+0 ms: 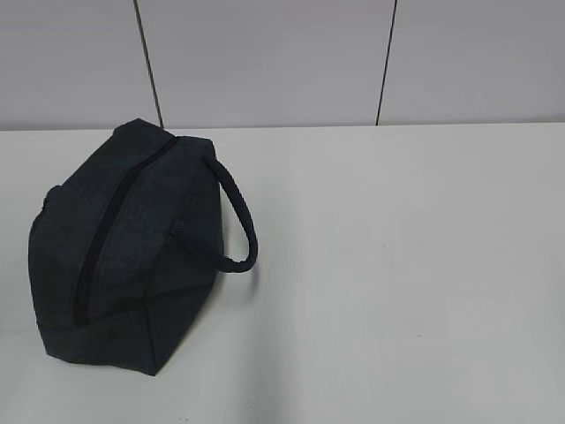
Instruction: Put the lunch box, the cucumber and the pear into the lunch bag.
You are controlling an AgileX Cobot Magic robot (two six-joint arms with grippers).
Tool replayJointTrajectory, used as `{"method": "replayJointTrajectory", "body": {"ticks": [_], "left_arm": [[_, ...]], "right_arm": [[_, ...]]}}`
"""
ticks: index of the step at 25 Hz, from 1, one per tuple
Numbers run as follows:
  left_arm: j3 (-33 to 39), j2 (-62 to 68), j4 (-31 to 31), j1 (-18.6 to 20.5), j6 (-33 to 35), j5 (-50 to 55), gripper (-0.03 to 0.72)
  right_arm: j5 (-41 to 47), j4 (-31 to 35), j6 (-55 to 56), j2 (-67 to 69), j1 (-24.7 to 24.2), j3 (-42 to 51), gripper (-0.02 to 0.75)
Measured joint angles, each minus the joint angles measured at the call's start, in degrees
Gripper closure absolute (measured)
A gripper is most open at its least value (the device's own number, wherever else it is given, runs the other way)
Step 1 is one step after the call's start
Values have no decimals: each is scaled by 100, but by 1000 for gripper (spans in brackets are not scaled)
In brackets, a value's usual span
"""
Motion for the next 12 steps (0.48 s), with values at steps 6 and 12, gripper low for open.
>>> {"method": "replayJointTrajectory", "body": {"ticks": [6, 12], "left_arm": [[0, 0, 0, -24, 0, 0, 447], [0, 0, 0, -32, 0, 0, 447]], "right_arm": [[0, -8, 0, 0, -22, 0, 367], [0, -8, 0, 0, -22, 0, 367]]}}
